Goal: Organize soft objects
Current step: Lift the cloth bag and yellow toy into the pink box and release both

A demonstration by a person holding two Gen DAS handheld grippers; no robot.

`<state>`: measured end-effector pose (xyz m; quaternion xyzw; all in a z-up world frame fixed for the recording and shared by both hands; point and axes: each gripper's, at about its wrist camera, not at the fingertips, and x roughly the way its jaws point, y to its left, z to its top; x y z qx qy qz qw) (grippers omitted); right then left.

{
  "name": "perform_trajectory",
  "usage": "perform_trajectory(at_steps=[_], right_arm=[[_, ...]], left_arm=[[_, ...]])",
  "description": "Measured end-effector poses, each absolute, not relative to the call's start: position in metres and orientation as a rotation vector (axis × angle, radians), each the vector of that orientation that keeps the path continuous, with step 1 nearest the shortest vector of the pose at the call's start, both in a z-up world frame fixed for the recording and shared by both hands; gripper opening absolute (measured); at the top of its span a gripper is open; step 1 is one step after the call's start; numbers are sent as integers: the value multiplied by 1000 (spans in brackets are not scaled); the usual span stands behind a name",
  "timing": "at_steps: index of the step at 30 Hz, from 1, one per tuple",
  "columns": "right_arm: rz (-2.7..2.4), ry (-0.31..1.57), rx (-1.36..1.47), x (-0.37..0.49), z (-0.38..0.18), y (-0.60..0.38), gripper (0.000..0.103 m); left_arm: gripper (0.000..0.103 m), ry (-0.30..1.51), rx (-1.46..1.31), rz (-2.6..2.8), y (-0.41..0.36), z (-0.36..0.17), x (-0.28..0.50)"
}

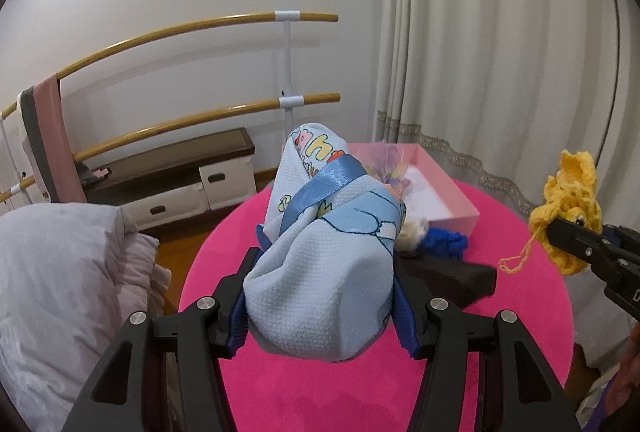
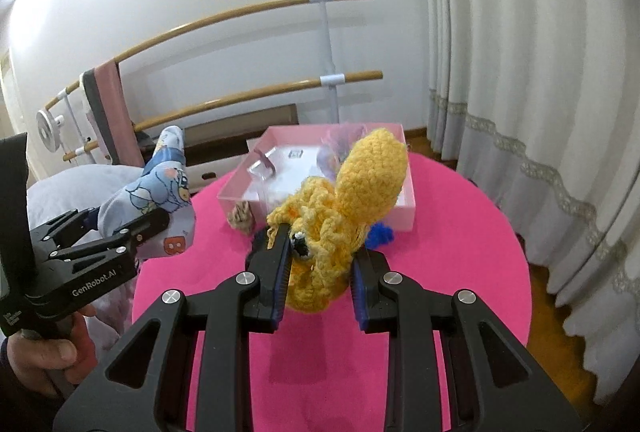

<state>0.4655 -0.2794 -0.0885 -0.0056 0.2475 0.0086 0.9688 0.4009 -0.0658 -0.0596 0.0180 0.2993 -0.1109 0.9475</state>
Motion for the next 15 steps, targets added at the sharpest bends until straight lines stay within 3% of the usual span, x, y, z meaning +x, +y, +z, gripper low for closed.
perform_trajectory(at_steps=[15], right_arm=[[26,477,-28,538,-55,-290,24]], left_arm=[[55,616,-28,-244,-61,-36,502]])
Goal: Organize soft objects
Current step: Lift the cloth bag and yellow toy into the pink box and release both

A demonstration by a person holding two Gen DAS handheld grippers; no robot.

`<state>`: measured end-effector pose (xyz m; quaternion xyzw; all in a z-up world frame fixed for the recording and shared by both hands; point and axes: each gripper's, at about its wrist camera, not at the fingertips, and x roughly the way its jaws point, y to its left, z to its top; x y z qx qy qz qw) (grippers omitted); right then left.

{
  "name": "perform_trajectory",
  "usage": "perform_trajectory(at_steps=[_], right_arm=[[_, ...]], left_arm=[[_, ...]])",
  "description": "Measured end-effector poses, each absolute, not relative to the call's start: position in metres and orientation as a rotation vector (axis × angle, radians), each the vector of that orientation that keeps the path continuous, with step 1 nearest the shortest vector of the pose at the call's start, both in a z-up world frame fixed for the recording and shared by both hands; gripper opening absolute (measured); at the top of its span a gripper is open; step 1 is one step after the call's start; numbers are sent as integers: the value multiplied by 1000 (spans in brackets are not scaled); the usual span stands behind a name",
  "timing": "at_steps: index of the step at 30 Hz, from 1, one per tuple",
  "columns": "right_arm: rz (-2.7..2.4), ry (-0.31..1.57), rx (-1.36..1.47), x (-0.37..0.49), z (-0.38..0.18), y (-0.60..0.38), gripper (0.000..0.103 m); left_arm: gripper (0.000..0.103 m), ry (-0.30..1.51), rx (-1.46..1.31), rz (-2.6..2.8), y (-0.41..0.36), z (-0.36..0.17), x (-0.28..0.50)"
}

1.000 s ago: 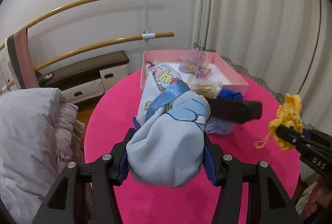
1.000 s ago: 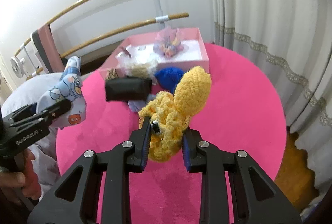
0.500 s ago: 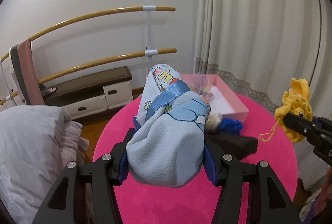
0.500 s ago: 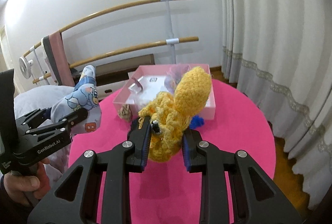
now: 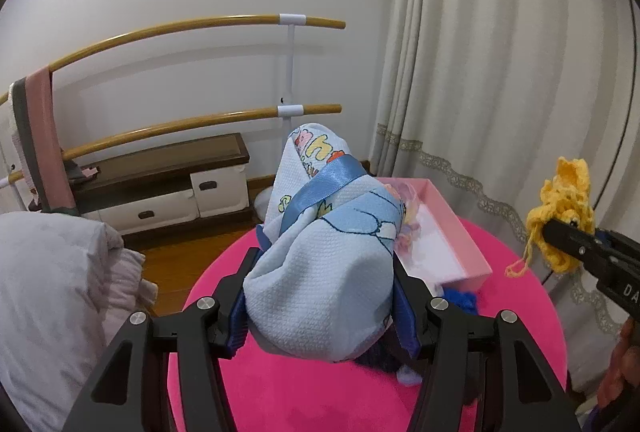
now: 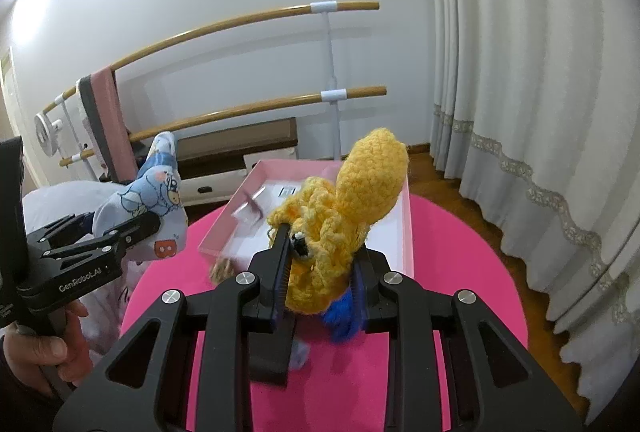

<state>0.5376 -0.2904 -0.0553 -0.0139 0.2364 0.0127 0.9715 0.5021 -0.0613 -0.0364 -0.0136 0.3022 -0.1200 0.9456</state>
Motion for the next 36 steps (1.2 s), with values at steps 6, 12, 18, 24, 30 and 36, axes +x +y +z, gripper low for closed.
perform_trajectory(at_steps=[6,12,18,24,30,36], right_arm=[[35,491,-22,581,-44,-301,24],[35,530,-22,620,-46,-309,24],[46,593,-1,658,-55,-320,25],[45,693,26,694,-80,-336,25],[50,793,38,724,-108,-343,26],[41,834,75,735,-124,-353,60]], left_arm=[[55,619,-31,-252,-67,-29,560],[55,625,-22,-255,-79,-29,615],[56,675,-28,-280,-94,-44,672],[56,772,-18,-311,-120,-73,736],[61,863,-2,-314,-142,-95,798],[94,869,43,-264,-158,-96,838]])
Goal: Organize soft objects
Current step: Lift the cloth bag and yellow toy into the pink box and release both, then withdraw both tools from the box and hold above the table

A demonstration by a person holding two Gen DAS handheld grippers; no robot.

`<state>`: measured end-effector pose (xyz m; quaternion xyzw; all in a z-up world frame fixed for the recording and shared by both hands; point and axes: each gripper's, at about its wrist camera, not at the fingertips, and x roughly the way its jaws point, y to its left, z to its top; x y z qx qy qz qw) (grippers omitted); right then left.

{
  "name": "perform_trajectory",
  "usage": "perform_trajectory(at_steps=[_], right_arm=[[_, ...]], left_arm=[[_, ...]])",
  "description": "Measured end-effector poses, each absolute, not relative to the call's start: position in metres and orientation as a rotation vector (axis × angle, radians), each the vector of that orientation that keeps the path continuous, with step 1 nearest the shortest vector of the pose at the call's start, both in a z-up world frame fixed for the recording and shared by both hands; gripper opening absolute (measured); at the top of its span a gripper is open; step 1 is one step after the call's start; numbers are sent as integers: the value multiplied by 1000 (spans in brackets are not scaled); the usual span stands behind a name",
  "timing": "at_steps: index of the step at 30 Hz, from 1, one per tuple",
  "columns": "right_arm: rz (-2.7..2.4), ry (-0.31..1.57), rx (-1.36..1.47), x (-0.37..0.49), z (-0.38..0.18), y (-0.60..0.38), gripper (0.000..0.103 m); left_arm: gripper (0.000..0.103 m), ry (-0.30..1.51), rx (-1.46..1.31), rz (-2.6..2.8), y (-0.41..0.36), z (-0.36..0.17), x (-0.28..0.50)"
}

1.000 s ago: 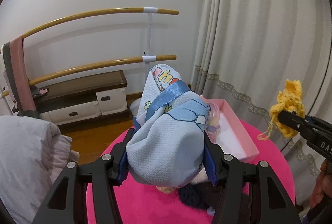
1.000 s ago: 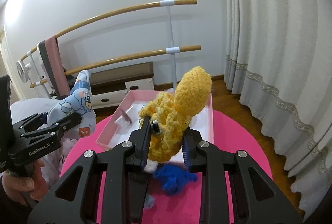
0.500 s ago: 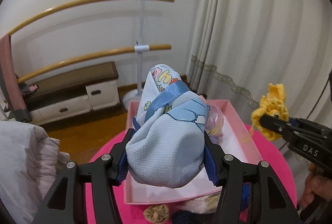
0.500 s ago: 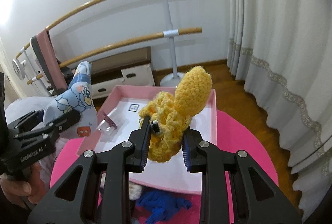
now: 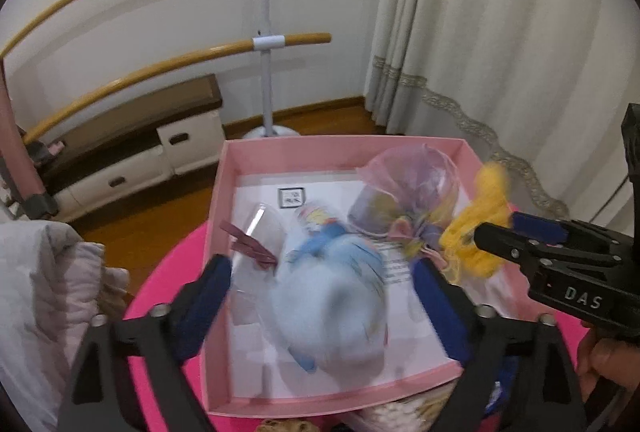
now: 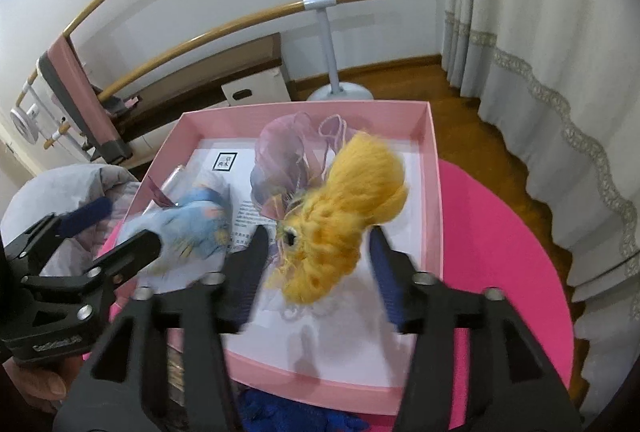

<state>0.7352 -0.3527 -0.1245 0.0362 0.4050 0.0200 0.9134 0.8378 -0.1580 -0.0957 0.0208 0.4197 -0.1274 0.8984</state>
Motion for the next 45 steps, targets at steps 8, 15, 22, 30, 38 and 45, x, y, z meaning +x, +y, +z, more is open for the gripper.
perform_trajectory(at_steps=[8,15,22,30,38,45], right_arm=[[28,767,118,712,-114,-356,103],[22,665,143,675,-86,-345,103],[24,577,141,620,-62,-334,103],[5,496,129,551,-48,-325,103],[6,441,109,499,-47,-309,103],[4,413,95,465,-56,-295,103]], left_arm=[[102,784,62,-192,-160,-77,840],[103,718,40,-151,-155,-64,822],[103,657,28,-129,-153,-61,766],[103,589,25,-113,-132,-71,675],[103,543,17,-117,-110,-67,582],[103,523,6,-103,-96,-64,527]])
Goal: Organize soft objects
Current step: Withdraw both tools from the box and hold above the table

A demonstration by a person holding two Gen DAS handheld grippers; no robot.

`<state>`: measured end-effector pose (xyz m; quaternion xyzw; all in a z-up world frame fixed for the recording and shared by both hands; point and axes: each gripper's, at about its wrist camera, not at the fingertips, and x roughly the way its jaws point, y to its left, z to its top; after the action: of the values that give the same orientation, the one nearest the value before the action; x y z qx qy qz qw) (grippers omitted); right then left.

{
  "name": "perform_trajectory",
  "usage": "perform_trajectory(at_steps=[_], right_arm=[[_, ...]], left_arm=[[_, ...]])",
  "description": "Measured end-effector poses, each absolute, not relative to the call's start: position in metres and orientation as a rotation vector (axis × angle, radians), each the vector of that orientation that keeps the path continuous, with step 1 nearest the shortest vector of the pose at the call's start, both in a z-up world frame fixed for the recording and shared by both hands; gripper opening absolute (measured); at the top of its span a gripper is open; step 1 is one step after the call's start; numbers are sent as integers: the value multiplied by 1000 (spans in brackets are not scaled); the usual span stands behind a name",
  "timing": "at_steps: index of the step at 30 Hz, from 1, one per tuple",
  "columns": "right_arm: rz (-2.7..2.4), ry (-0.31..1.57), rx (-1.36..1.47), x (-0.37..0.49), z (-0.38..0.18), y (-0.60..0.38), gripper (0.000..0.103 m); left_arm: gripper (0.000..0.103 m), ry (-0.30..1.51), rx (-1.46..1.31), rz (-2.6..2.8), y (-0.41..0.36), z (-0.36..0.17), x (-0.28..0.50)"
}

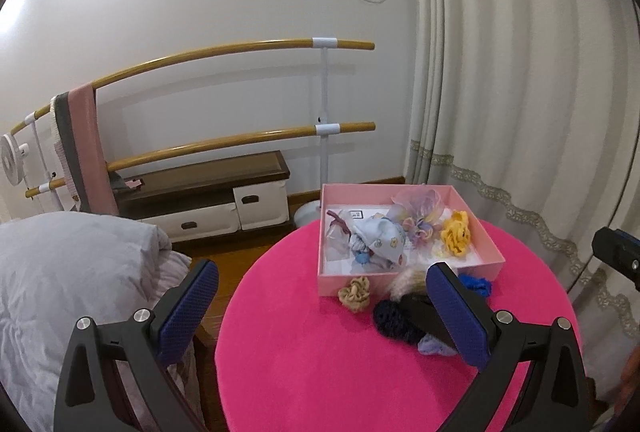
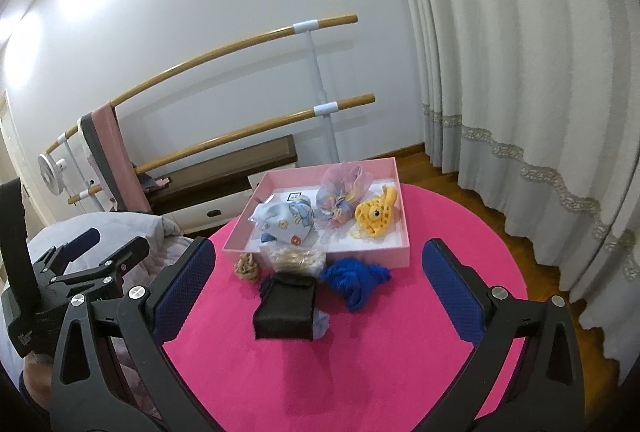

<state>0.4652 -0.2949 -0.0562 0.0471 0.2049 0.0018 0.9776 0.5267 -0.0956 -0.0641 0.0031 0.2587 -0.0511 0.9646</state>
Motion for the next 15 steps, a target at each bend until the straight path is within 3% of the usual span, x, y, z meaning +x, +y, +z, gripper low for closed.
perform_trajectory(at_steps=[15], right_arm=[[-1,431,80,424,-88,-278,103]], left_arm=[[103,521,-20,-92,-77,-69,447]])
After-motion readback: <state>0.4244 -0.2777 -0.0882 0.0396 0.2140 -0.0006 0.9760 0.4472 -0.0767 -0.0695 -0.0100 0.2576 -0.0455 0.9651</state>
